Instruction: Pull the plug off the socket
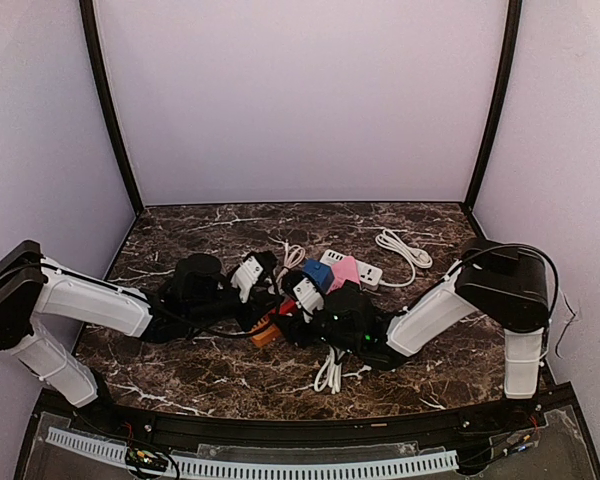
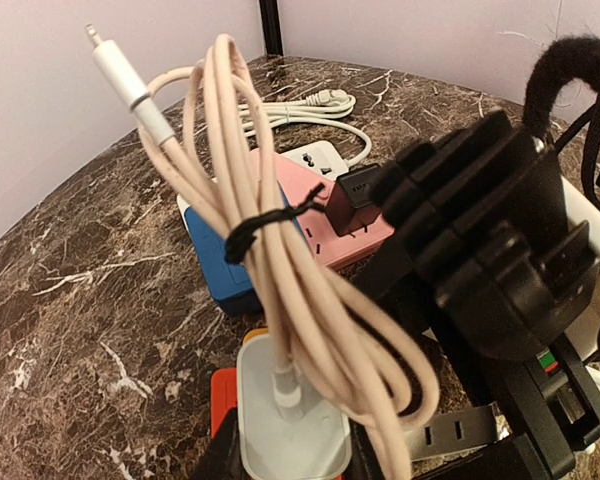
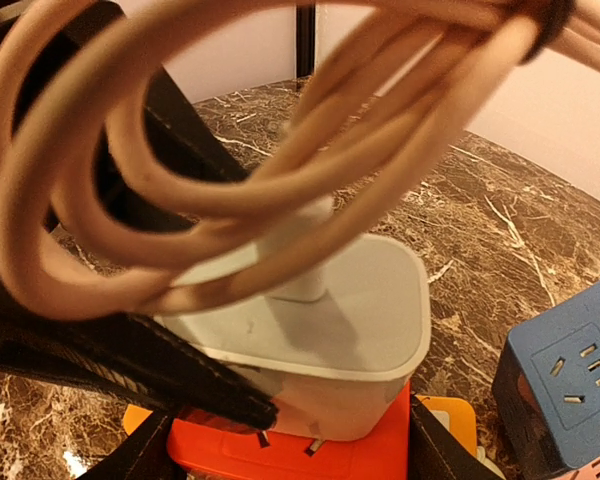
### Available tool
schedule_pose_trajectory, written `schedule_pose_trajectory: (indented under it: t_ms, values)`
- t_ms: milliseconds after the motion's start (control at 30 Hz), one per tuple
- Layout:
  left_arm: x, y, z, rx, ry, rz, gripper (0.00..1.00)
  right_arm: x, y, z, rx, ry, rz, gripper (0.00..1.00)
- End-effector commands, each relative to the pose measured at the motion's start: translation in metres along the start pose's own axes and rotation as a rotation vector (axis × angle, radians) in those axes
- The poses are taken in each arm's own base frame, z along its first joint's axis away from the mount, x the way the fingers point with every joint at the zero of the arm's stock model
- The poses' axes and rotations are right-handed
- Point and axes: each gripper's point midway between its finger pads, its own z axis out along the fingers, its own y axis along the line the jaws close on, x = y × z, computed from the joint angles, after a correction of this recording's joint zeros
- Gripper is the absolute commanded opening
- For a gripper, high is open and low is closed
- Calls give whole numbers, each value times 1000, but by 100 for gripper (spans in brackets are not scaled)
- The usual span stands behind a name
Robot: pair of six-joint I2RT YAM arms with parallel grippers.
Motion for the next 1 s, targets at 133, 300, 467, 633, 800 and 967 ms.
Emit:
schedule_pose_trajectory:
  t_ms: [133,300,467,633,800,967]
  values:
    - [-59,-11,-17,47,-231,12,3,39,-14,4,52,112,1,26]
    - [-61,-11,-23,50,-263,-4,3,41,-15,3,54,115,4,26]
    - [-66,-16,-25,78,-294,-4,3,42,-15,3,52,115,12,25]
    - [-50,-21,-9,38,-152,125,3,44,-15,3,52,119,11,25]
    - [-59,-3,-18,26,-208,-32,3,44,-16,3,57,120,14,25]
    - [-68,-4,-18,62,-270,-159,1,45,-15,3,53,122,14,24]
